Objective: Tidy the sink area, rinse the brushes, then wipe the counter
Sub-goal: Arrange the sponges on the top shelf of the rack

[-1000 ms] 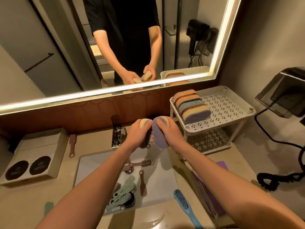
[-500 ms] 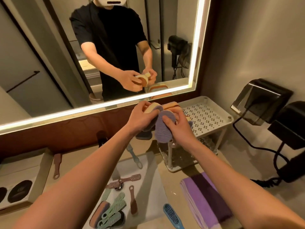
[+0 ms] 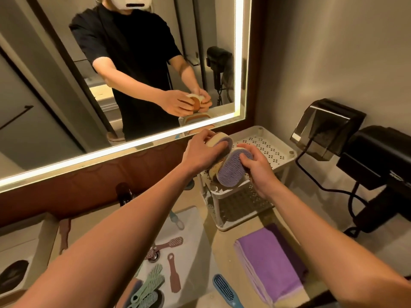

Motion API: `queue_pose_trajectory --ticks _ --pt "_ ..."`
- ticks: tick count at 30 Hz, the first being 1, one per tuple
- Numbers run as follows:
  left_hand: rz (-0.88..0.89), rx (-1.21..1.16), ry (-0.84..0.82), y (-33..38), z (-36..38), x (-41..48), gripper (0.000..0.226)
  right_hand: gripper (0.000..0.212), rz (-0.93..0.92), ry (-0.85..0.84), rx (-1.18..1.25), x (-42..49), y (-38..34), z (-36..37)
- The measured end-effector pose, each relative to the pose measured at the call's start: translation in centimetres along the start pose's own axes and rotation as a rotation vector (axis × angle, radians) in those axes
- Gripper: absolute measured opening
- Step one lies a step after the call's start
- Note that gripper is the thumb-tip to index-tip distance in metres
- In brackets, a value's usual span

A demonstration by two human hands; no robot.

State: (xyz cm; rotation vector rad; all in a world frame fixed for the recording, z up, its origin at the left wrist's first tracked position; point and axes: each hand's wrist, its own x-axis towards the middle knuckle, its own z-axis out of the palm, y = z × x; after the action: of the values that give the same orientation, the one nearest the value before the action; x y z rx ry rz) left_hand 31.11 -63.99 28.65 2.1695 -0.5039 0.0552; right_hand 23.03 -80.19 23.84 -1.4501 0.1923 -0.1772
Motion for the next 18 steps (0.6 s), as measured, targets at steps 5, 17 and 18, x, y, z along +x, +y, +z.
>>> queue_pose_trajectory --ticks 5,17,18 --pt "-0.027 0.004 -0.011 -0.4 0.7 0.2 0.038 0.027 0.021 -0.002 -0.086 0.1 0.8 -0.5" --pt "0.02 0.16 -0.051 -0.7 1.4 0.6 0.04 0.046 -0.116 0.035 -0.579 -0.6 2.2 -0.2" --pt "0.017 0.167 -0.051 -0.6 1.4 0.7 0.04 0.05 -0.141 0.014 -0.594 -0.8 2.2 -0.2"
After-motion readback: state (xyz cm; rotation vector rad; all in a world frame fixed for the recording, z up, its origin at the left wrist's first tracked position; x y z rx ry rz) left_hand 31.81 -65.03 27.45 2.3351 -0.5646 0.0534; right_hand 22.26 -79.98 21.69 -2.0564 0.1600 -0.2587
